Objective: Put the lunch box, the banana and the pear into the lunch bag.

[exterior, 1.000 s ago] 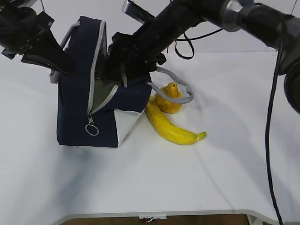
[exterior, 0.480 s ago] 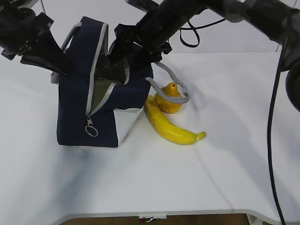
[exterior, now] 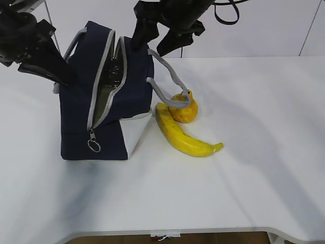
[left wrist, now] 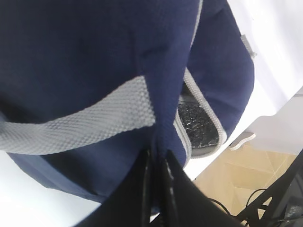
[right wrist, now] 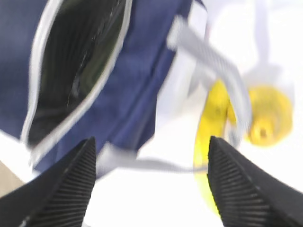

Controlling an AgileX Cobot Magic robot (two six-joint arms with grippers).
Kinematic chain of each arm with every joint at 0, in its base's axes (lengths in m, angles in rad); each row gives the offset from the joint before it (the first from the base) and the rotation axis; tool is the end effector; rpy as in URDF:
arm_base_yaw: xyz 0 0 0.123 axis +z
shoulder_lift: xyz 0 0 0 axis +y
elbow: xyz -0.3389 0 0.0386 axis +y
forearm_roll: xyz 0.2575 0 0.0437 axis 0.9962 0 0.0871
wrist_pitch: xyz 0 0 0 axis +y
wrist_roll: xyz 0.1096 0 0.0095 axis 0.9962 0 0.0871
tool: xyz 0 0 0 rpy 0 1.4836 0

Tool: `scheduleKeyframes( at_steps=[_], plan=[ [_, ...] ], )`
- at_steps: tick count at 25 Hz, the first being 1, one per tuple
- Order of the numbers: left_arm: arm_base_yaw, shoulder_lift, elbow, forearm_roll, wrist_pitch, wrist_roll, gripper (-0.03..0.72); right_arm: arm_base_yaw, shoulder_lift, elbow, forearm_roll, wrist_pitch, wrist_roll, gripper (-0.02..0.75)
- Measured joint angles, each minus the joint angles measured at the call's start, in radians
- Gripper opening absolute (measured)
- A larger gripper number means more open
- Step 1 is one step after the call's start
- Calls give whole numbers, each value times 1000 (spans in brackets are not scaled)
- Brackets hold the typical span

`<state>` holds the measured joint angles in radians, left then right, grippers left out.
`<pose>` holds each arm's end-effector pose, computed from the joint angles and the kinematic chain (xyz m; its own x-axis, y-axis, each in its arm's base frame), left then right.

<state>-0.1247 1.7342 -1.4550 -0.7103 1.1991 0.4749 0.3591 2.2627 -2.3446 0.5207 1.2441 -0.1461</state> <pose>0.3659 -0.1132 0.3382 -0.8930 0.2491 -0.3749 0.4263 0.7352 -0.5269 0.4957 0.2415 0.3408 -0.8211 -0.2744 -0.5006 -0.5082 0.7508 0.4220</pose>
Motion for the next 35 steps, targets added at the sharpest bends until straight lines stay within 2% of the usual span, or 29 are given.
scheduleKeyframes(
  at_steps=[12, 18, 35],
  plan=[
    [0, 0, -2, 31, -20, 0, -6, 15, -346, 419, -145, 2, -37, 580],
    [0, 0, -2, 33, -21, 0, -6, 48, -395, 569, -225, 2, -83, 580],
    [0, 0, -2, 57, -40, 0, -6, 50, -270, 605, -275, -38, -92, 580]
  ],
)
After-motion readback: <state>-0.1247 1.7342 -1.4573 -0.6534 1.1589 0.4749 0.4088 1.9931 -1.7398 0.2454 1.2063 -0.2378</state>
